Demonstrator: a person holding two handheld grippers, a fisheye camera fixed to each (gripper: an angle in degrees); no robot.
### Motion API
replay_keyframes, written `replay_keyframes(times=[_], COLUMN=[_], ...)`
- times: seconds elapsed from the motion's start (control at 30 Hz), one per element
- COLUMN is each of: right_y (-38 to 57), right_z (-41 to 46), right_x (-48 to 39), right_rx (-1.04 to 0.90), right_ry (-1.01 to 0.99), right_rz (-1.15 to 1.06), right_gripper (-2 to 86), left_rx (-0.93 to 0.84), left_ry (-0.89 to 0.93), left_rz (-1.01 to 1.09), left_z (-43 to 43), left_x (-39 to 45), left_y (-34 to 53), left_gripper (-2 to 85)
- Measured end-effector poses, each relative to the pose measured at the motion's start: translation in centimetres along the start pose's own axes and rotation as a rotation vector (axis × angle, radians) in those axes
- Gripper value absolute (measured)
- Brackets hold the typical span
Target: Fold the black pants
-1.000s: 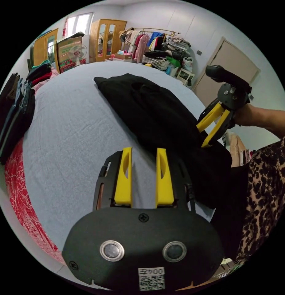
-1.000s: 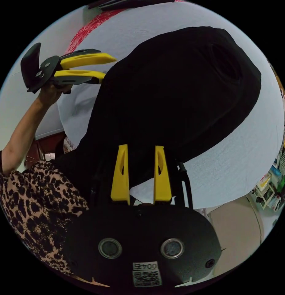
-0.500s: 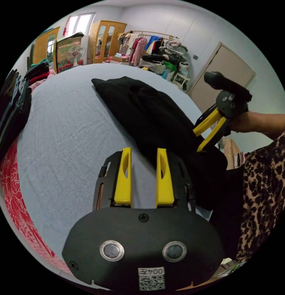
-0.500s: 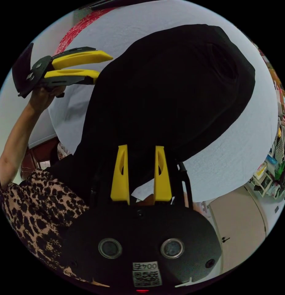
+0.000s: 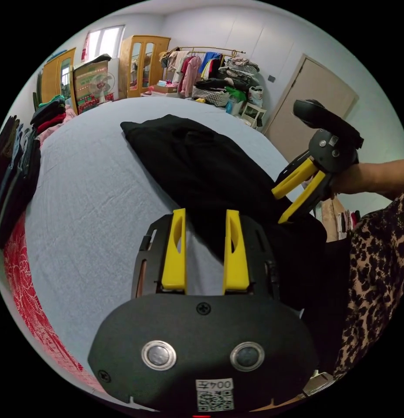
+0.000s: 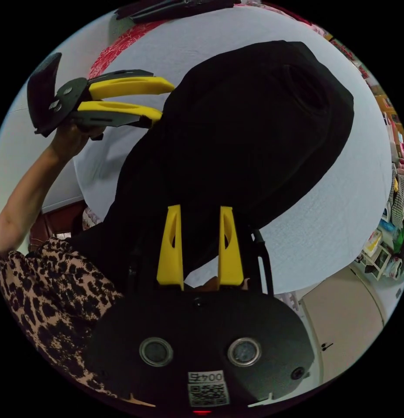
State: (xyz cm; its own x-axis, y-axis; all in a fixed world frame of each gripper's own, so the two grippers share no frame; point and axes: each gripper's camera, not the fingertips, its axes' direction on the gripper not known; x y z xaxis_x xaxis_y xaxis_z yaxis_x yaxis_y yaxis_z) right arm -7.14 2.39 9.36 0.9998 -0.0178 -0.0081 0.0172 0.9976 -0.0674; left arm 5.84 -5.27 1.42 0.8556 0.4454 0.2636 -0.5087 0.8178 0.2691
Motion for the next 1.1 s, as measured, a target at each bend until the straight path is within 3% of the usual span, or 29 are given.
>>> replay_keyframes(times=[0.2, 0.4, 0.73, 0.93, 1.1], right_y=[0.5, 0.9, 2.0, 2.9, 2.3], right_z=[0.5, 1.1, 2.6, 3.5, 4.3], right_x=[-0.1, 0.0, 0.1, -0.2, 0.1], right_rx=[0.003, 0.002, 0.043, 0.086, 0.049], right_ry=[0.009, 0.003, 0.013, 0.029, 0.036], right_rz=[0.003, 0.002, 0.009, -0.014, 0.005], right_gripper=[10.2, 10.2, 11.1, 13.0, 12.1], left_rx=[-0.079, 0.004, -0.016, -0.049, -0.044], left_ry=[-0.066, -0.033, -0.044, -0.002, -0.07], left_rz=[0.035, 0.019, -0.02, -0.018, -0.083], left_z=[0.0, -0.8, -0.7, 0.1, -1.7], left_x=[-1.6, -1.3, -2.8, -2.8, -3.8], left_y=[0.8, -0.7, -3.0, -5.0, -4.8], left_gripper=[12.6, 12.1, 10.2, 7.1, 3.3])
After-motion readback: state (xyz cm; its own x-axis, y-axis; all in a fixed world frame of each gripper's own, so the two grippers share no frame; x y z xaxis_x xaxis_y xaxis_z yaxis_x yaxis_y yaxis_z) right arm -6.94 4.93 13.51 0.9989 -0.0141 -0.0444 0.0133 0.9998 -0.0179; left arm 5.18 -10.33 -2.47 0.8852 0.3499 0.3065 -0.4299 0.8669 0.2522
